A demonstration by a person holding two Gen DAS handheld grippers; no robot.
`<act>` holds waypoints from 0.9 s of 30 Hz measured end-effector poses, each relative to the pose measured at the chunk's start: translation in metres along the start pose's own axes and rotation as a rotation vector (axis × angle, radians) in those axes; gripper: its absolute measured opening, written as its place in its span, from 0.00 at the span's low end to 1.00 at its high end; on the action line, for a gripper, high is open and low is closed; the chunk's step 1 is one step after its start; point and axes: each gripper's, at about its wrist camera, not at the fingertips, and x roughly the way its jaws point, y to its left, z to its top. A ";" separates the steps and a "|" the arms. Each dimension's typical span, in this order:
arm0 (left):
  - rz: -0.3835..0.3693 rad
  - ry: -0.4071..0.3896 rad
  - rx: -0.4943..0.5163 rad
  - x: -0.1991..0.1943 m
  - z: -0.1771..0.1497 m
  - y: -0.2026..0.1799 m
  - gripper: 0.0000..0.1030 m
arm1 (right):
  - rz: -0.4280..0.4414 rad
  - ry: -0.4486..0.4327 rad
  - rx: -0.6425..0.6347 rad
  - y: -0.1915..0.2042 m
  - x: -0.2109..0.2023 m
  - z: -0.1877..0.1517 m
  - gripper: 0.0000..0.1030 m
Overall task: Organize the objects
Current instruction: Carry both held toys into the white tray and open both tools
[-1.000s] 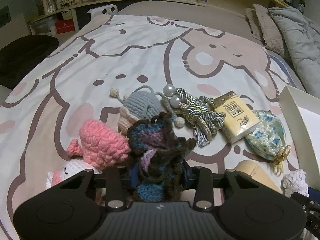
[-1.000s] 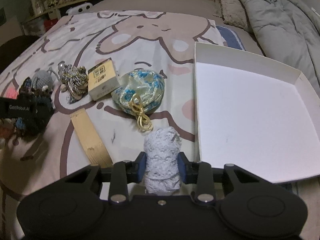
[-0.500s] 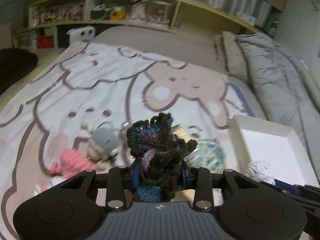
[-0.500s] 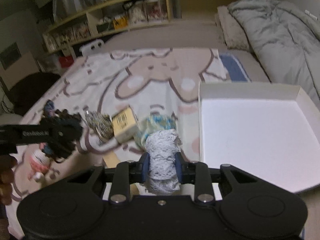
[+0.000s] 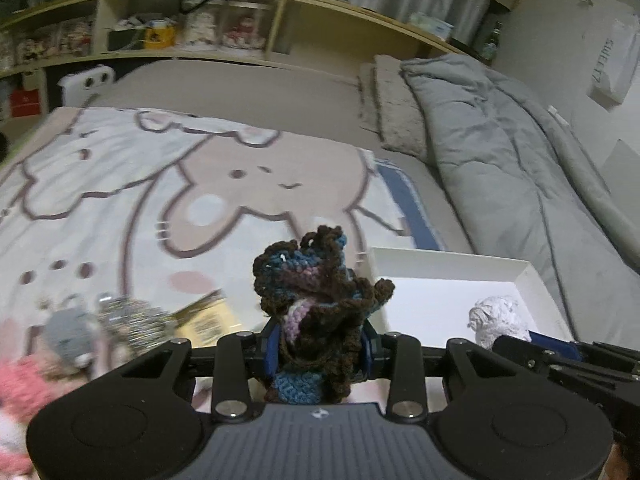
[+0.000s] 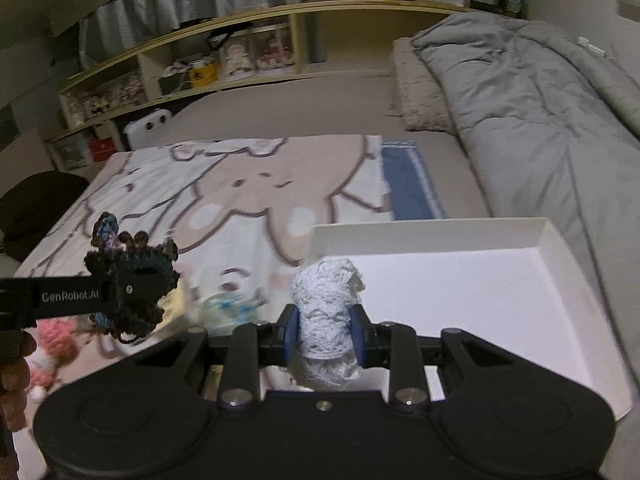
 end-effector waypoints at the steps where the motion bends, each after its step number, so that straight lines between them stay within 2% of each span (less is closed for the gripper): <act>1: -0.009 0.004 0.004 0.007 0.003 -0.007 0.37 | -0.009 0.000 0.006 -0.007 0.003 0.003 0.28; 8: -0.060 -0.008 0.042 0.046 0.019 -0.052 0.38 | -0.049 0.001 0.018 -0.047 0.028 0.021 0.28; 16: -0.121 0.001 0.039 0.082 0.029 -0.082 0.38 | -0.068 -0.002 0.035 -0.080 0.052 0.036 0.28; 27: -0.080 0.100 0.087 0.138 0.005 -0.093 0.39 | -0.047 0.053 0.055 -0.100 0.093 0.027 0.28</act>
